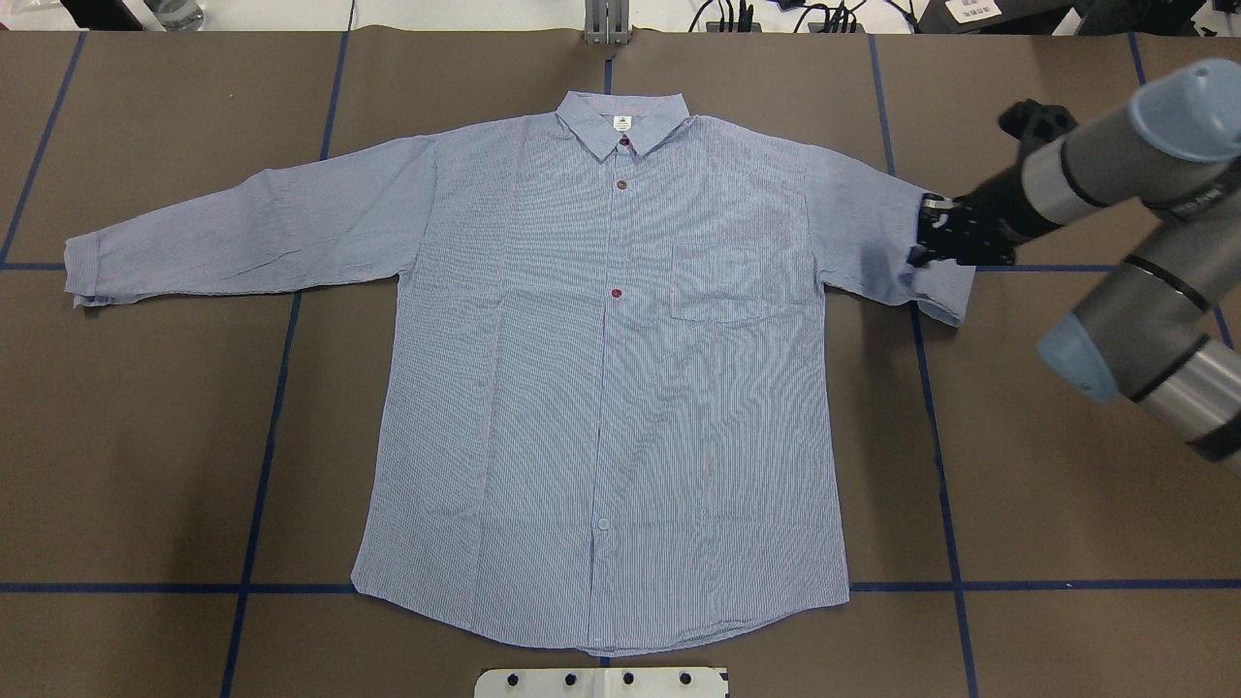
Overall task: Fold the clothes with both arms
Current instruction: 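Carry the held sleeve across the shirt body toward the collar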
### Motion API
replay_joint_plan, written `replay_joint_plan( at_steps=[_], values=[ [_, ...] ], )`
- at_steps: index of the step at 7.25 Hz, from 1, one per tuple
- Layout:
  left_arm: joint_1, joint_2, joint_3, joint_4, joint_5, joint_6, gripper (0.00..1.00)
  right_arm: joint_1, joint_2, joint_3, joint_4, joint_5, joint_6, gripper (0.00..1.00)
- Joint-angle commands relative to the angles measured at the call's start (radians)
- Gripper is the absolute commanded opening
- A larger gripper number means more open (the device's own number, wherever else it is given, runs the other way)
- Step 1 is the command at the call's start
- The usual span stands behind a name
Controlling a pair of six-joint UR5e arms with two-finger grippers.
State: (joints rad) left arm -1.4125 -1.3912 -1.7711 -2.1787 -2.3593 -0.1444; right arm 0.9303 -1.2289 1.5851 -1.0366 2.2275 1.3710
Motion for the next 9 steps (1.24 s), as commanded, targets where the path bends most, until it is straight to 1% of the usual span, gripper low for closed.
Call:
replay_joint_plan(
  at_steps=[1, 2, 3, 4, 5, 6, 7, 8, 9],
  values=[
    [0.001, 0.0, -0.007, -0.001, 0.0, -0.001, 1.0, -0.13, 0.284, -0.052, -0.192, -0.168, 0.109, 0.0],
    [0.001, 0.0, -0.008, -0.001, 0.0, -0.001, 1.0, -0.175, 0.393, -0.145, -0.182, -0.23, 0.181, 0.0],
    [0.001, 0.0, -0.008, -0.001, 0.0, 0.0, 1.0, -0.195, 0.498, -0.239, -0.178, -0.274, 0.186, 0.0],
    [0.001, 0.0, -0.008, -0.001, 0.0, 0.0, 1.0, -0.215, 0.552, -0.293, -0.165, -0.293, 0.186, 0.0],
    [0.001, 0.0, -0.007, -0.001, 0.002, 0.0, 1.0, -0.232, 0.562, -0.318, -0.092, -0.317, 0.187, 0.0],
    [0.001, -0.002, -0.008, -0.001, 0.005, 0.0, 1.0, -0.248, 0.615, -0.376, -0.061, -0.331, 0.203, 0.0],
    [0.001, -0.003, -0.008, -0.001, 0.006, 0.0, 1.0, -0.273, 0.658, -0.413, -0.059, -0.368, 0.267, 0.0],
    [0.001, -0.003, -0.008, -0.001, 0.006, 0.0, 1.0, -0.303, 0.675, -0.428, -0.059, -0.421, 0.273, 0.0],
    [0.001, -0.003, -0.008, -0.001, 0.006, -0.001, 1.0, -0.315, 0.689, -0.447, -0.059, -0.433, 0.275, 0.0]
  ],
)
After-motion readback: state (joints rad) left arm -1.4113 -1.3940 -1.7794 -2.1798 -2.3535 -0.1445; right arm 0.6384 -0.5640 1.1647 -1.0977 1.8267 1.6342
